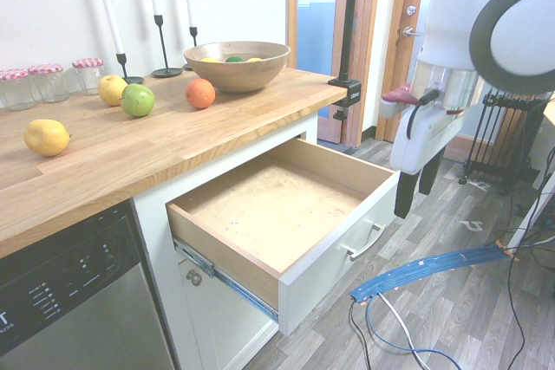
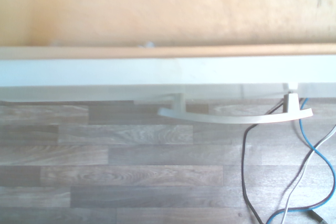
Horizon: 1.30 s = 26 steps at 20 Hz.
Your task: Close the drawer
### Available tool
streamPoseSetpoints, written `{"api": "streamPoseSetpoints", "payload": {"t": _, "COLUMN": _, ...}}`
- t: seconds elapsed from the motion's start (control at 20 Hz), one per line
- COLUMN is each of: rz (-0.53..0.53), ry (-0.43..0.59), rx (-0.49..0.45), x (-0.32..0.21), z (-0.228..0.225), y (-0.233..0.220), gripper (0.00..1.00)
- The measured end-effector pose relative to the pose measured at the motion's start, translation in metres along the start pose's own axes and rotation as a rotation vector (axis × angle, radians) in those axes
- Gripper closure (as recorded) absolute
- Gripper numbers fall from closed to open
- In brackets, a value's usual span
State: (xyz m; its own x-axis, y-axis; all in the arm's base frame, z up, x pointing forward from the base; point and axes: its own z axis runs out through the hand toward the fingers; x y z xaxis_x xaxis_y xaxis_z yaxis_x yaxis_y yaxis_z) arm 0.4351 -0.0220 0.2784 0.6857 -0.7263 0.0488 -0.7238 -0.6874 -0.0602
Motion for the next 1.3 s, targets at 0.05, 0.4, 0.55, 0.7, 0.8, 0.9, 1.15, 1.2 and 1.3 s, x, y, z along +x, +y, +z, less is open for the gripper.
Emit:
{"api": "streamPoseSetpoints", "payload": {"t": 0.05, "rz": -0.010, "ry": 0.010, "rx": 0.007, "x": 0.004, "z": 0.011, "y": 0.002, "gripper": 0.00}}
{"api": "streamPoseSetpoints", "payload": {"t": 0.4, "rz": -0.029, "ry": 0.030, "rx": 0.013, "x": 0.014, "z": 0.079, "y": 0.004, "gripper": 0.00}}
{"api": "streamPoseSetpoints", "payload": {"t": 0.55, "rz": -0.026, "ry": 0.016, "rx": 0.011, "x": 0.020, "z": 0.094, "y": 0.000, "gripper": 0.00}}
{"api": "streamPoseSetpoints", "payload": {"t": 0.7, "rz": -0.022, "ry": 0.002, "rx": 0.004, "x": 0.025, "z": 0.110, "y": -0.002, "gripper": 0.00}}
{"api": "streamPoseSetpoints", "payload": {"t": 0.8, "rz": -0.023, "ry": -0.007, "rx": -0.001, "x": 0.026, "z": 0.121, "y": -0.004, "gripper": 0.00}}
{"api": "streamPoseSetpoints", "payload": {"t": 0.9, "rz": -0.022, "ry": -0.017, "rx": -0.008, "x": 0.027, "z": 0.133, "y": -0.007, "gripper": 0.00}}
{"api": "streamPoseSetpoints", "payload": {"t": 1.15, "rz": -0.016, "ry": -0.025, "rx": -0.015, "x": 0.031, "z": 0.152, "y": -0.012, "gripper": 0.00}}
{"api": "streamPoseSetpoints", "payload": {"t": 1.2, "rz": -0.017, "ry": -0.025, "rx": -0.015, "x": 0.032, "z": 0.153, "y": -0.012, "gripper": 1.00}}
{"api": "streamPoseSetpoints", "payload": {"t": 1.3, "rz": -0.022, "ry": -0.021, "rx": -0.014, "x": 0.034, "z": 0.154, "y": -0.013, "gripper": 1.00}}
